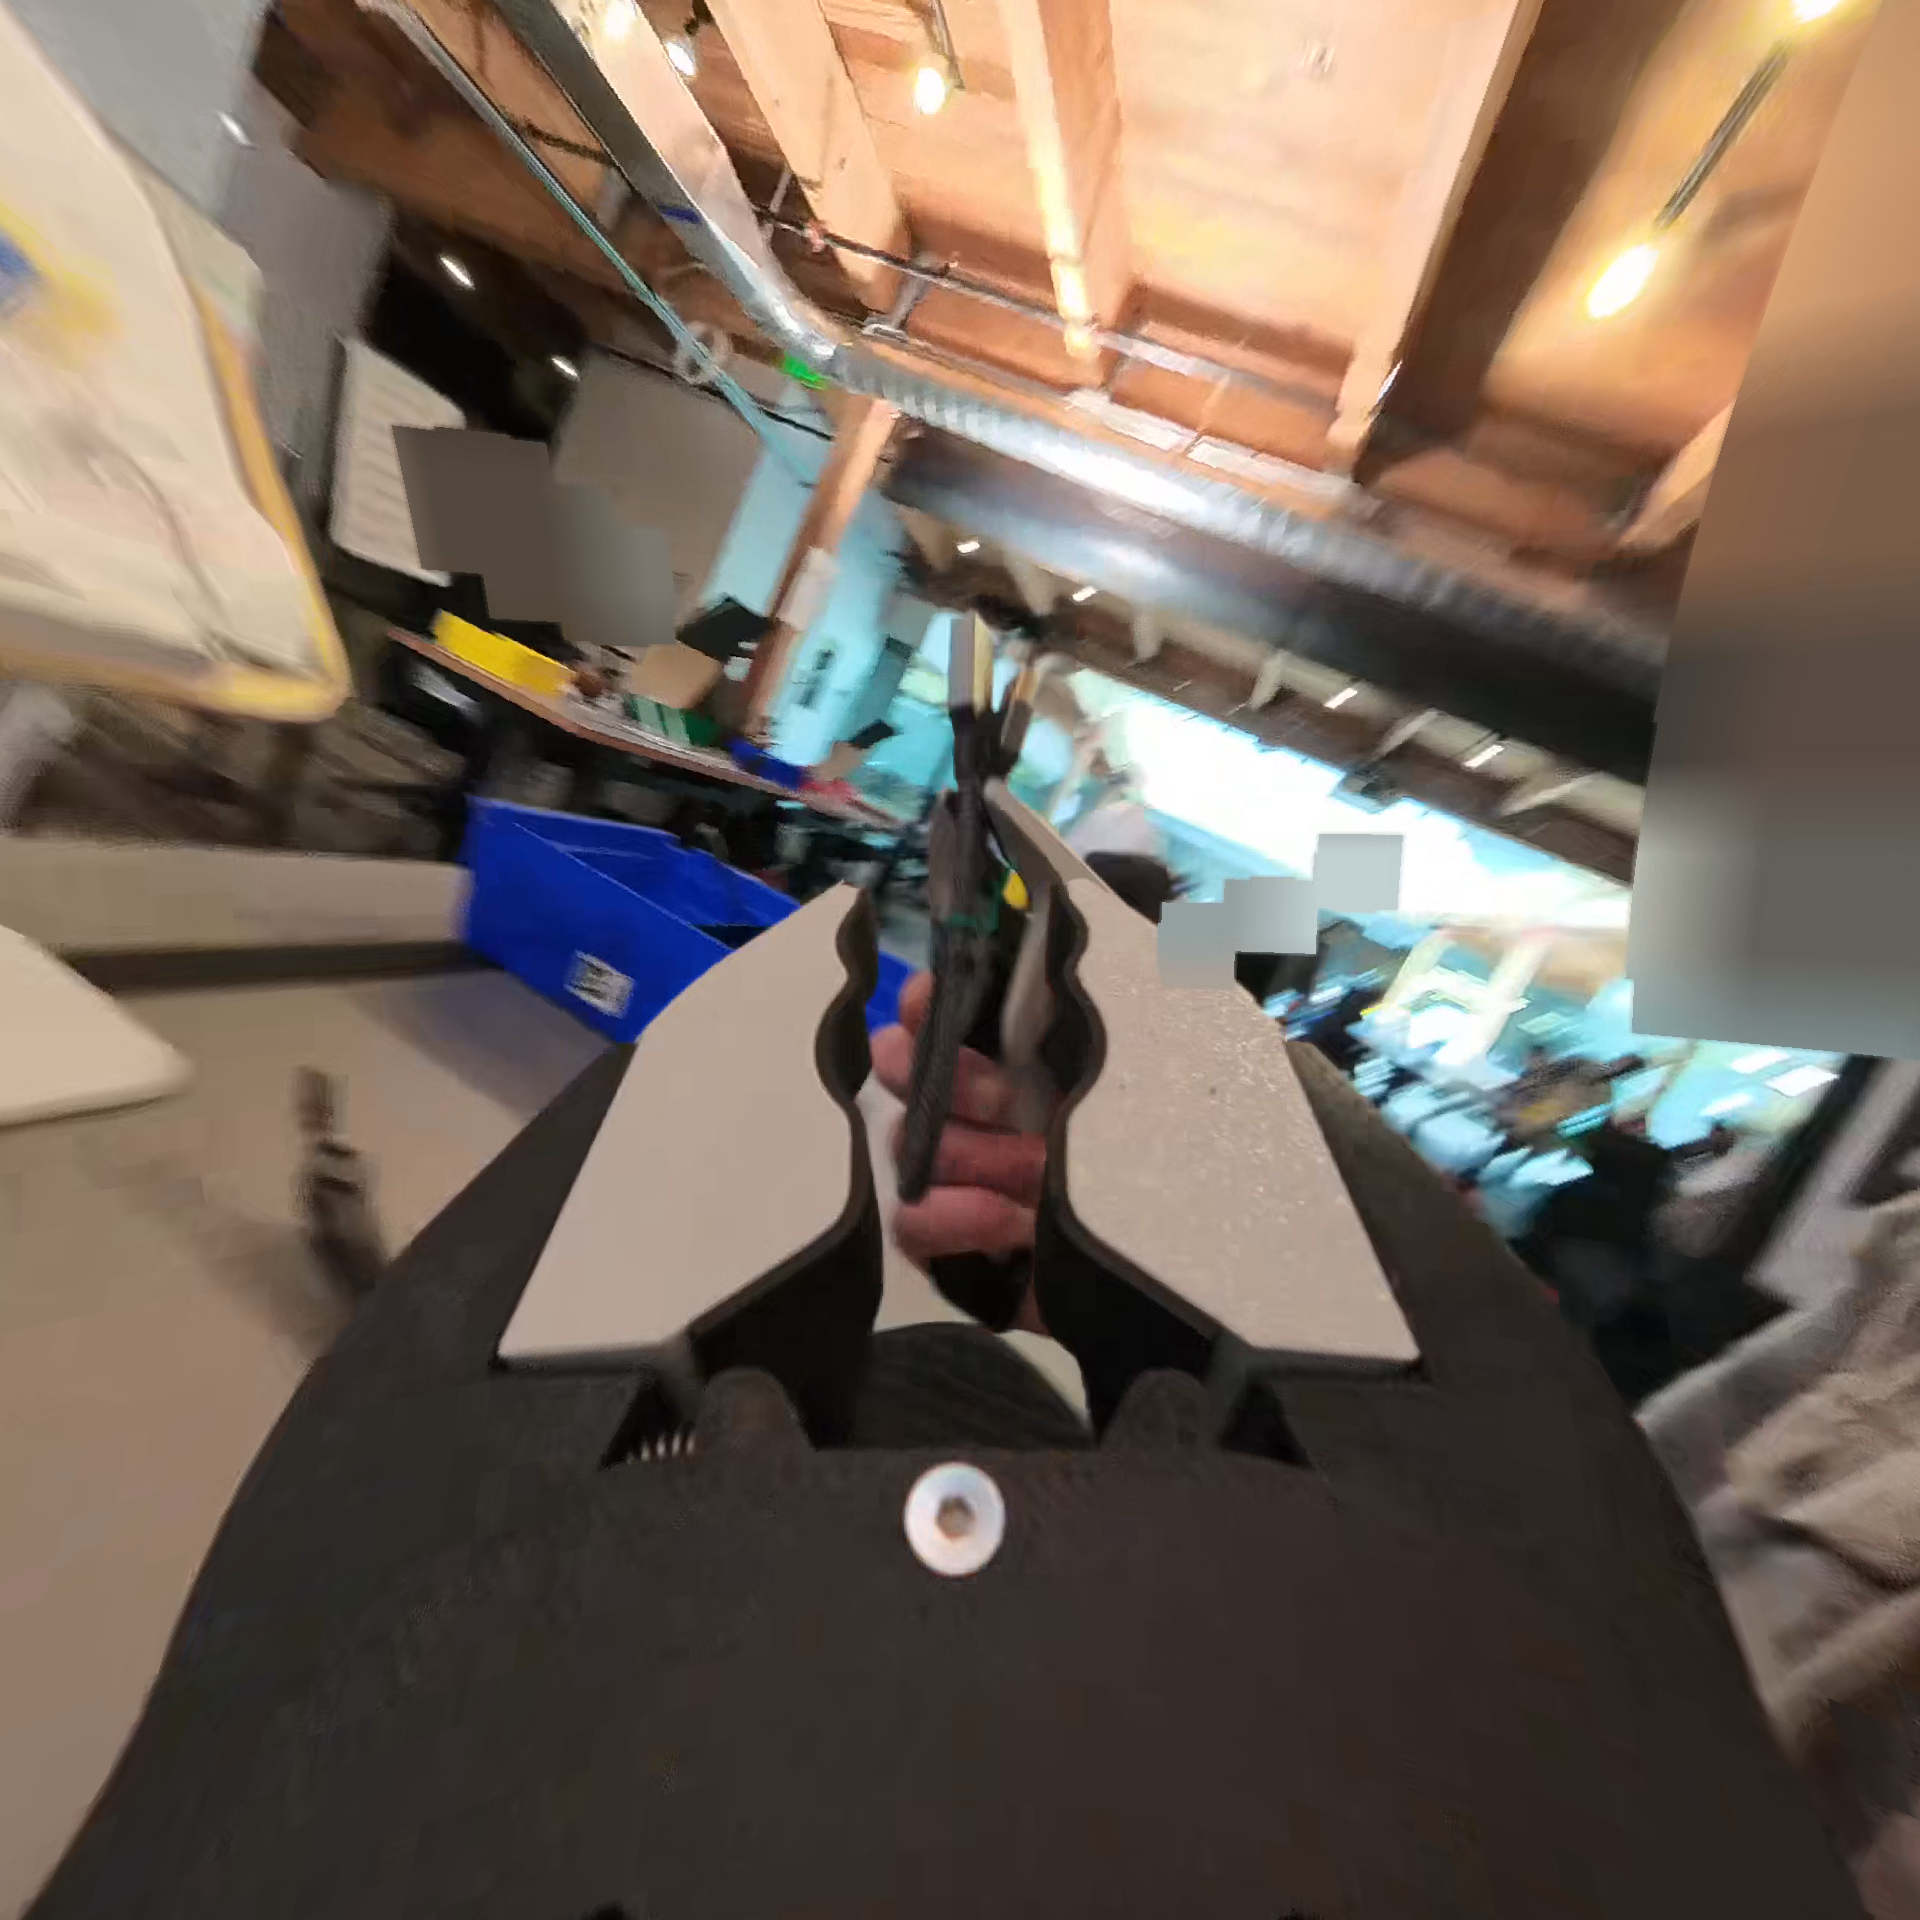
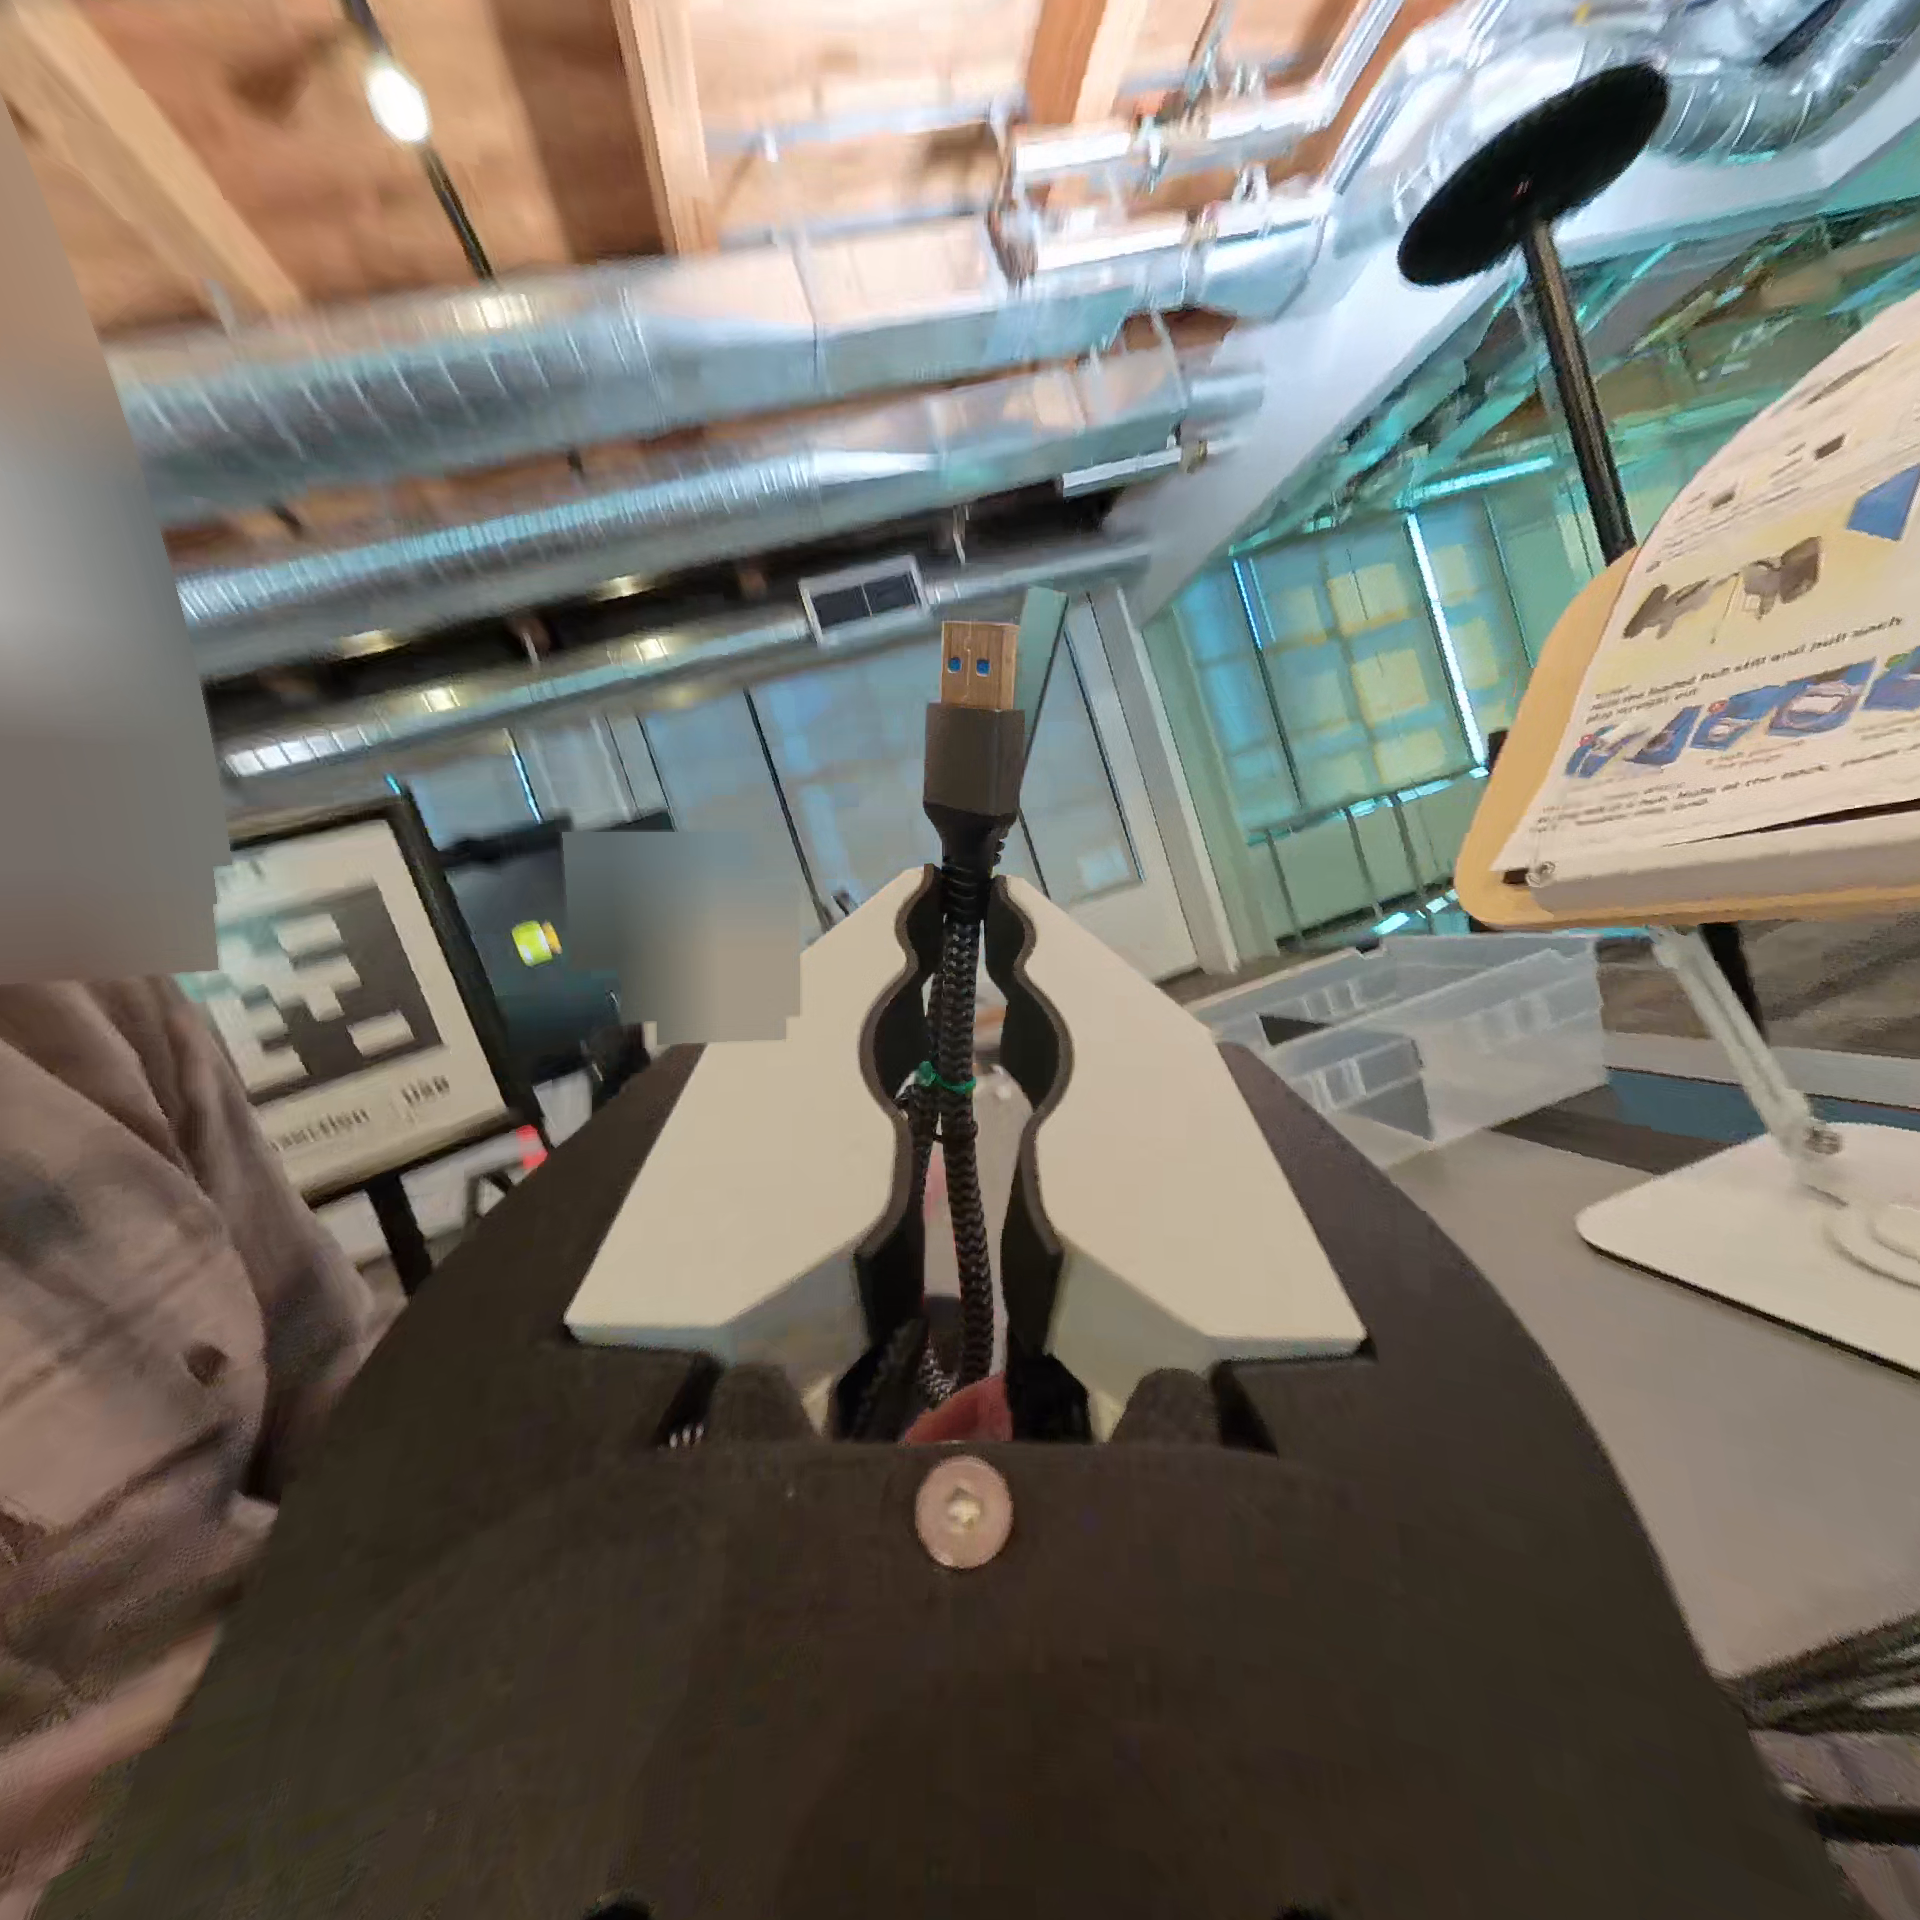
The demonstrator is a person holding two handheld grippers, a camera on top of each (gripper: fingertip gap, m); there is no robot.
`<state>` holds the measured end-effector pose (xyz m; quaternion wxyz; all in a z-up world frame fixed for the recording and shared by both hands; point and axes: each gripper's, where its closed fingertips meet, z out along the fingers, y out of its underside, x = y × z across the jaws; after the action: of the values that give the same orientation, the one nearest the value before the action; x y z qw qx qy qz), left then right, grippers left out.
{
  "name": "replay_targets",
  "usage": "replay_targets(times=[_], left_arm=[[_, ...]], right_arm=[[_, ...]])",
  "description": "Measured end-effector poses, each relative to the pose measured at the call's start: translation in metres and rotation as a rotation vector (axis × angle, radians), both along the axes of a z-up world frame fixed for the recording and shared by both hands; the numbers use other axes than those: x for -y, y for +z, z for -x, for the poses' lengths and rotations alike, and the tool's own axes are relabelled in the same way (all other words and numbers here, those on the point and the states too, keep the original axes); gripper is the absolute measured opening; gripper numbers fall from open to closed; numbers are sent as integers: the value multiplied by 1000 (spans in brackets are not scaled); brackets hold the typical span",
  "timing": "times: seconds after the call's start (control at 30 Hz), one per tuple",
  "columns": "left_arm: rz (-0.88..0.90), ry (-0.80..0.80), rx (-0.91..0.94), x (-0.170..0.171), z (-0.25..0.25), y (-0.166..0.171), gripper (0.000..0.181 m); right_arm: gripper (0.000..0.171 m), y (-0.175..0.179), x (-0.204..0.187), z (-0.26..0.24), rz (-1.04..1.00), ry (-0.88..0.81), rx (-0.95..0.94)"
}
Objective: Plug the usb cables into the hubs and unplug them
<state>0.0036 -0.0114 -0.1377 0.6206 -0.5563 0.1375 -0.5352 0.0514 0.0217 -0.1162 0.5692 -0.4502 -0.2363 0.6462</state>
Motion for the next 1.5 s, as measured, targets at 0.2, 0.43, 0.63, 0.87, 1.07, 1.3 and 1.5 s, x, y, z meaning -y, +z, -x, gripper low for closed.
replay_targets(times=[0.2,0.43,0.63,0.87,1.07,1.3,1.5], left_arm=[[-340,154,-481,3,-15,45,29],[-337,244,-670,-18,-25,20,26],[-348,315,-718,-30,-18,6,12],[-525,502,-959,-42,-13,-2,10],[-877,766,-1367,-60,7,9,9],[-1079,744,-1554,-68,3,6,9],[-1156,715,-1590,-67,-3,4,9]], right_arm=[[6,-15,4,33,-133,-133,289],[5,-26,14,53,-257,-203,420],[6,-37,14,61,-387,-293,554],[21,-47,-3,62,-361,-329,674],[25,-21,-4,37,-232,-291,607],[26,-7,-8,50,-285,-348,689],[18,-13,-14,57,-281,-355,740]])
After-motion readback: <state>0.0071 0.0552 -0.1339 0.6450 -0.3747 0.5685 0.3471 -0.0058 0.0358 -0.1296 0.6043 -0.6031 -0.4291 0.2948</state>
